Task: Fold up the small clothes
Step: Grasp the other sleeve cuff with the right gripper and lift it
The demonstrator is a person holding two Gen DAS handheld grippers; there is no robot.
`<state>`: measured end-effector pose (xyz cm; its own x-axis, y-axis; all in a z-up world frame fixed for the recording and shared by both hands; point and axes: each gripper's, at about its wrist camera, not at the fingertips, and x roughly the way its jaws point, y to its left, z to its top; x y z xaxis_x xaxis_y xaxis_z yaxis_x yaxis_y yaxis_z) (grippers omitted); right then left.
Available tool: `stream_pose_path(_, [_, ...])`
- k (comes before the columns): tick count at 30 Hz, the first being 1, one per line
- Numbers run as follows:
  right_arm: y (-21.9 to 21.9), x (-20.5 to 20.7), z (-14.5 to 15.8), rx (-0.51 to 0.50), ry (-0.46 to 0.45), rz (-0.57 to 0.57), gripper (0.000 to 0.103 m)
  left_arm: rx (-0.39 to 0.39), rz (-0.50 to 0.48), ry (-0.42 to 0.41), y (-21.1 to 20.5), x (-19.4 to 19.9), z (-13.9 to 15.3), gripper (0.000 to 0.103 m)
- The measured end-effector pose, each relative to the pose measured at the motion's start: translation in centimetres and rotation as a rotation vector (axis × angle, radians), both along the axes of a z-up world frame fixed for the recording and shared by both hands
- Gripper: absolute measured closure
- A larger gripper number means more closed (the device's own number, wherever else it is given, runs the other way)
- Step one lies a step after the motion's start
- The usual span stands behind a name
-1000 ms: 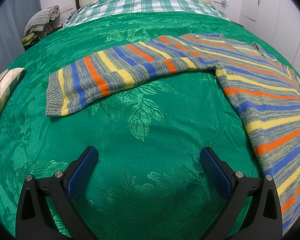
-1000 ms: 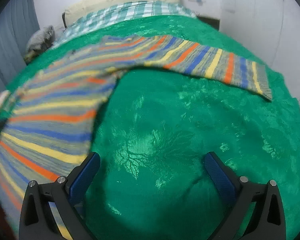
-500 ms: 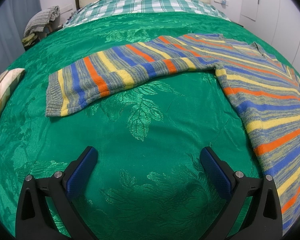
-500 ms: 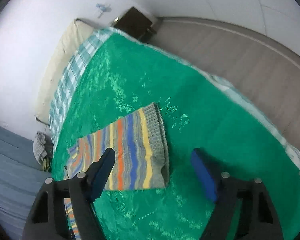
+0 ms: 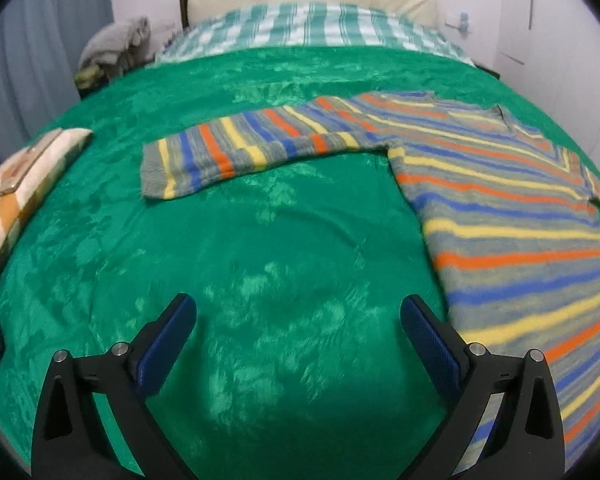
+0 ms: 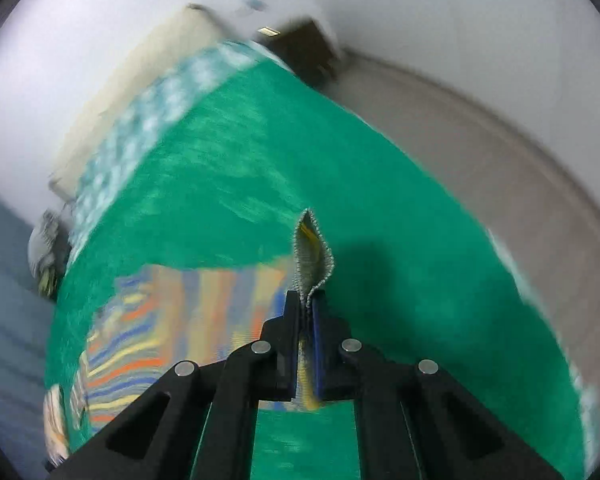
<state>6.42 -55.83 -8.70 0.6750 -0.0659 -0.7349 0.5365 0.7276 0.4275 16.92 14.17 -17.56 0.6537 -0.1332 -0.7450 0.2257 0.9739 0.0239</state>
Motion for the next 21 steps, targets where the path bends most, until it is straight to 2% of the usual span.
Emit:
stream_pose_path(3, [4.7, 3.8, 6.0, -0.036, -0.084, 0.140, 0.097, -0.026, 0.033, 0.054, 0.5, 0.8, -1.9, 0.001])
stream_pose_path(4, [7.2, 5.8, 7.8, -0.037, -0.105, 0.208, 0.097, -0.040, 0.033, 0.048, 0.6, 1.1, -2.0, 0.001])
stream_pose_path(8, [16.0, 12.2, 10.7, -0.004, -0.147, 0.413, 0.097, -0.099, 0.030, 0.054, 1.3, 1.6, -2.2, 0.001])
stream_pose_path(10, [20.5, 15.6, 10.3, 0.040, -0.147, 0.491, 0.096, -0.105, 0.027, 0.052, 1.4, 1.6, -2.2, 0.000])
stream_pose_path(11, [22.9, 17.5, 9.3, 0.070, -0.129, 0.526, 0.091, -0.105, 0.025, 0.050, 1.3, 1.5, -2.3, 0.000])
stream_pose_path(13, [25.1, 19.7, 7.0, 0.156, -0.086, 0.570, 0.077, -0.111, 0.023, 0.051, 1.3, 1.6, -2.4, 0.000])
stream_pose_path(14, [25.9, 20.7, 5.8, 0.202, -0.070, 0.575, 0.075, -0.114, 0.023, 0.052, 1.3, 1.6, -2.5, 0.000])
stream_pose_path(16, [26.2, 20.9, 4.7, 0.232, -0.067, 0.583, 0.075, -0.117, 0.024, 0.053, 1.4, 1.6, -2.5, 0.000])
stream_pose_path(19, [25.2, 20.5, 4.0, 0.162, -0.044, 0.566, 0.075, -0.107, 0.027, 0.053, 1.2, 1.7, -2.7, 0.000])
stream_pose_path(21, [24.7, 19.9, 3.4, 0.036, 0.037, 0.546, 0.075, -0.101, 0.028, 0.052, 1.2, 1.7, -2.7, 0.000])
